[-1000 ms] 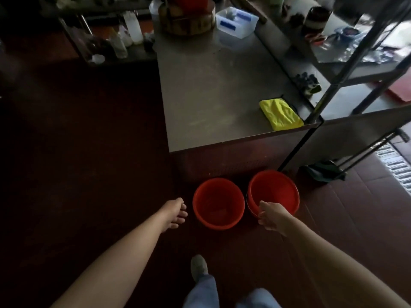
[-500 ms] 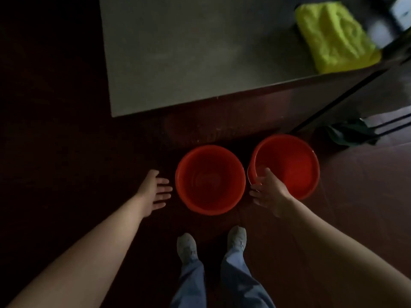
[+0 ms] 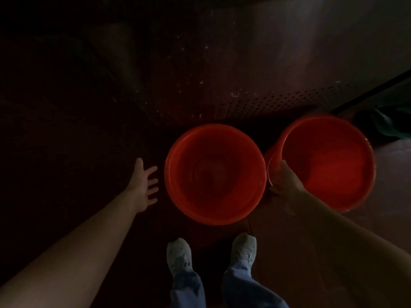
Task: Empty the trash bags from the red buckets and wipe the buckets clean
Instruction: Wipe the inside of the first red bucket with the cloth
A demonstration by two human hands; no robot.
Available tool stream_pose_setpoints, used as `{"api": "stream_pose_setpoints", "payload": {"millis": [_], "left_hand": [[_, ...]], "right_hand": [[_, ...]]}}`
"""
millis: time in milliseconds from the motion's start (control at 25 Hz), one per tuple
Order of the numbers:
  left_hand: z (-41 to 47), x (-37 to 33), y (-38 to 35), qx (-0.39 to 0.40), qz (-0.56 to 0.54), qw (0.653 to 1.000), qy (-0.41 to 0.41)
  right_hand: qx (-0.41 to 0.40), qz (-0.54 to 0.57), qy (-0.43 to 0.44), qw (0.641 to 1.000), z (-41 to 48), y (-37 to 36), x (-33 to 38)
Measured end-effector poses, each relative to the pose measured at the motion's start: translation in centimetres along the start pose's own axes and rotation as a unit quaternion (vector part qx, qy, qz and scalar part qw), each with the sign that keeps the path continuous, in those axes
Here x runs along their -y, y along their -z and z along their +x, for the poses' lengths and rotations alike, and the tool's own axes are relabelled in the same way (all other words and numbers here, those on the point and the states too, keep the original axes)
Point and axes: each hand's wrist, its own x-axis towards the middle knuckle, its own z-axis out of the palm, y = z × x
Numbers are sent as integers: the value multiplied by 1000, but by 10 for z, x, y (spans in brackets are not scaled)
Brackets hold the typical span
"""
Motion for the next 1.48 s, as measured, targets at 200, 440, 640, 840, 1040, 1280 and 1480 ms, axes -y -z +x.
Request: {"api": "stream_pose_setpoints", "payload": {"millis": [200,440,640,840,1040,1280,1480], "left_hand": [[33,0,0,63,-34,997,25],[37,9,-3,52,-40,997,32],[-15,14,6,29,-82,996,33],[-121,14,41,22,-98,993,63],[-248,18,82,24,-101,993,50],[-405,15,133,40,-52,998,11],[-514,-16,183,39,-9,999,-22]], "right_hand": [[-31,37,14,999,37,-14,-5],[-19,26,17,999,36,-7,-5],[3,20,-52,998,-16,5,4],[27,16,-87,996,-125,19,27],[52,6,-77,996,-260,36,45],[63,-29,-34,997,-412,49,55],[68,-93,14,993,-524,31,94]]}}
